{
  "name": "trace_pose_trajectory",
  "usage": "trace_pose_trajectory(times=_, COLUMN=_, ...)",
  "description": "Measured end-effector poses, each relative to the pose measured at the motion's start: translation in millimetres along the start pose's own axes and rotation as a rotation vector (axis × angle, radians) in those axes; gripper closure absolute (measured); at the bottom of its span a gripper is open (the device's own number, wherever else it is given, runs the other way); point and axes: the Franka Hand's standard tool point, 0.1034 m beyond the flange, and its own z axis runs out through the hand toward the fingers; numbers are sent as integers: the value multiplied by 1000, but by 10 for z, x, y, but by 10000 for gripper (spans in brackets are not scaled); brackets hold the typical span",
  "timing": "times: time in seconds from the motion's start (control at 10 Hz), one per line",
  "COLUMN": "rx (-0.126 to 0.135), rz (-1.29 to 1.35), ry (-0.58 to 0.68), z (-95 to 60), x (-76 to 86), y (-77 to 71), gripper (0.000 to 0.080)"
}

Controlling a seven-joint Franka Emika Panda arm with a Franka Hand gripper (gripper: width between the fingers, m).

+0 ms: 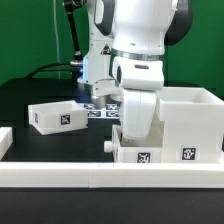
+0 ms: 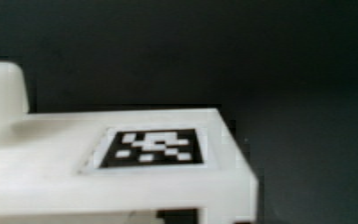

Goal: Assemble drawer

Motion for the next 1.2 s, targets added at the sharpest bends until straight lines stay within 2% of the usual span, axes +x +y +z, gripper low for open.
trace_pose_trajectory(times=0.3, rx=-2, rz=17, ry=0, z=2, x=-6, y=16, gripper=757)
trace_pose_trajectory(times=0.4, rx=-2, rz=19, ry=0, z=3, x=-18, y=17, gripper=661)
trace_pose_trajectory(times=0.5, rx=-3, rz=22, ry=-1, z=-2, x=-29, y=20, gripper=661)
trace_pose_trajectory(times=0.7, rx=-15, rz=37, ry=-1, z=-62, x=-38, y=62, gripper=299)
trace_pose_trajectory(times=0.8, rx=-21, rz=41, ry=-1, z=-93, x=-36, y=83, gripper=198)
trace_pose_trajectory(times=0.9, rx=-28, rz=49, ry=-1, z=-145, x=-29, y=104, gripper=198)
trace_pose_trajectory(times=1.0, rx=-35, rz=52, ry=-3, z=-243, x=-26, y=132, gripper=160)
trace_pose_trajectory(times=1.2, rx=-43, rz=53, ry=-12, z=-470, x=-109, y=184, gripper=153)
